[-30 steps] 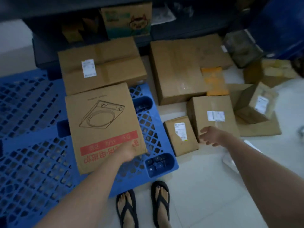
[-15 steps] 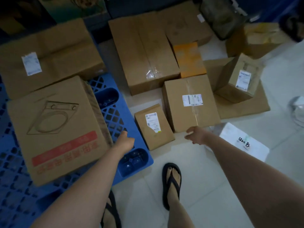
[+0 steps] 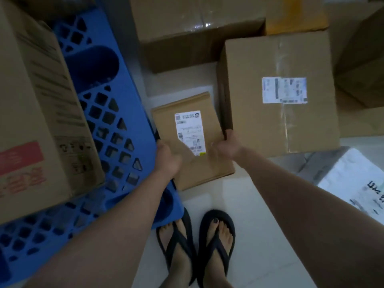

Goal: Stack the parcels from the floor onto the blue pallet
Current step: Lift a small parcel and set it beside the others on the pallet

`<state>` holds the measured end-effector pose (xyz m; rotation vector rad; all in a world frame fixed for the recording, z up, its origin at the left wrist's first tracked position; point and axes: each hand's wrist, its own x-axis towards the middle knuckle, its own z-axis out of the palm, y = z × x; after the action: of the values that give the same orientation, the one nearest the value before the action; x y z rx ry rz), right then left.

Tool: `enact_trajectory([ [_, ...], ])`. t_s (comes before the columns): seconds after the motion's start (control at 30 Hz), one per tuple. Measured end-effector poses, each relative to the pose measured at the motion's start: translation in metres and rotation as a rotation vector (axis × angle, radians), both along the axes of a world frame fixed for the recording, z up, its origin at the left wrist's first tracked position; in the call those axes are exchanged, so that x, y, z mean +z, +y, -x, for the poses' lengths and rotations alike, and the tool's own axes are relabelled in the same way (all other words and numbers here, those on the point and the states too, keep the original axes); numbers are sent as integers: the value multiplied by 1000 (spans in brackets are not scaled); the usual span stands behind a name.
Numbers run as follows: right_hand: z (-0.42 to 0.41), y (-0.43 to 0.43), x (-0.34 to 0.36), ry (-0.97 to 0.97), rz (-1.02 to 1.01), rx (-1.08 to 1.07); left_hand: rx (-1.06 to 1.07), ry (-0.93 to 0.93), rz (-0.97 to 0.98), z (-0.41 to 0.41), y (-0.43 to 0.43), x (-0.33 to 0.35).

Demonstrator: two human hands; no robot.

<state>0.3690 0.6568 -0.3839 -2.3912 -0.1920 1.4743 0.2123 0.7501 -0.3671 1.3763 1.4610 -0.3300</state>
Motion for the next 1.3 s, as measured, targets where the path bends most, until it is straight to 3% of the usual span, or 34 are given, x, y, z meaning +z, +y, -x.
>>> enact_trajectory([
  [0.13,0,-2,-9,115,-10,-144,266,-24,143,-3,9,-7],
  [0.33,-17,-4,65,192,-114,-291,345,-164,91,-19,26,55],
  [0.47,-24,31,140,182,-232,-328,319,-139,35,-29,57,119],
  [0.6,-19,97,198,155,-367,-220,395,-157,-124,-15,116,169],
  [0.73,15,169,211,227,-460,-117,421,-177,-283,22,171,186],
  [0.87,49,200,192,173,-340,-62,335,-97,-337,68,179,172],
  [0.93,62,196,185,164,-224,-16,342,-25,-298,86,162,163],
  [1.03,71,185,175,325,-85,-111,452,41,-163,100,137,152],
  [1.13,70,198,167,389,-150,-255,777,-51,145,95,142,138],
  [1.2,66,213,158,271,-192,-266,1026,-168,374,78,152,136],
  [1.3,54,237,148,-51,-151,-440,1149,-242,458,49,164,136],
])
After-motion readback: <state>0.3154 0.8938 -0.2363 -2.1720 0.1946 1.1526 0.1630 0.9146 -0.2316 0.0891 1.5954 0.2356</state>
